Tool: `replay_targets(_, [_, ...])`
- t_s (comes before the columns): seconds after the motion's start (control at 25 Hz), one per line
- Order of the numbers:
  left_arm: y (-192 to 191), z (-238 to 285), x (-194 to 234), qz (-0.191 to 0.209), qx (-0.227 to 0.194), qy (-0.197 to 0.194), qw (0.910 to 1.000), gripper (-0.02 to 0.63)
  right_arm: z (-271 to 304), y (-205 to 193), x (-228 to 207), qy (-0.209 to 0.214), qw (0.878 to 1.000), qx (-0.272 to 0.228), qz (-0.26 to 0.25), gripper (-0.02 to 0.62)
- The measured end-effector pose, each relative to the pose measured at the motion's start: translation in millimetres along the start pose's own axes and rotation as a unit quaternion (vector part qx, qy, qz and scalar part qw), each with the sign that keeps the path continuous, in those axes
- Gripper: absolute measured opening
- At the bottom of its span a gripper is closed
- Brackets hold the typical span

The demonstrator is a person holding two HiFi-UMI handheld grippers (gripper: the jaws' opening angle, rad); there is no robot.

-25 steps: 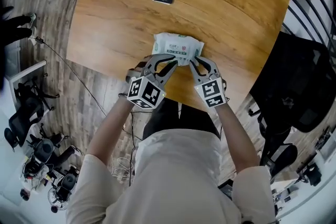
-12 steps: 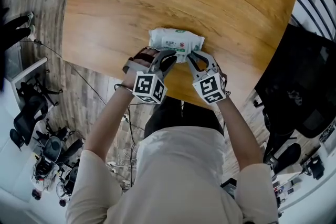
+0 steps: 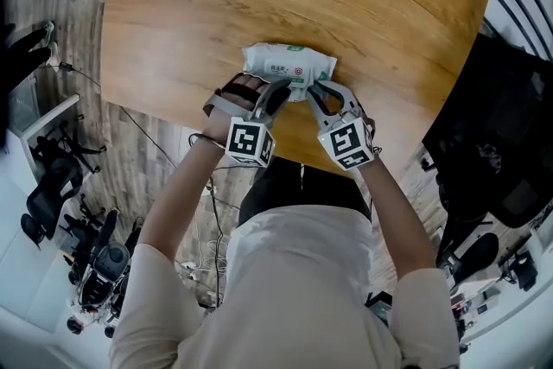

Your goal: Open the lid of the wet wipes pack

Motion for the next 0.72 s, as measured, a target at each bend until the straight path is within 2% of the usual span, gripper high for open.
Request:
replay_targets(0.16, [-0.1,0.4,-2.4,0.016,0.002,0.019,0.9997,0.114,0.1,-0.1,0.5,-0.002,1.000,-0.001,0.001,0.061])
replay_targets(0.32, [0.3,-0.3,-1.9,0.010,0.005,0.033,0.9994,0.118,0.2,0.0,0.6,-0.005,1.000,-0.001,0.003,0.061])
replay_targets(0.48, [-0.9,-0.1,0.4,-0.010,0.004,0.028,0.9995,0.117,0.0,0.2,1.0,-0.007,1.000,0.000,0.003,0.061])
replay_targets(0.72, [0.0,1.0,2.5,-0.008,0.006,0.022,0.9997,0.098,-0.3,-0.2,1.1,-0.008,1.000,-0.002,0.004,0.061])
Point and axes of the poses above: the fingertips, and each gripper's own axes: z forward along the fingers, x to its left, y out of its top, the point moved 4 cm from there along -z, backward along the fingers, and after that the axes turned 1 degree about y, right-handed, at the moved point
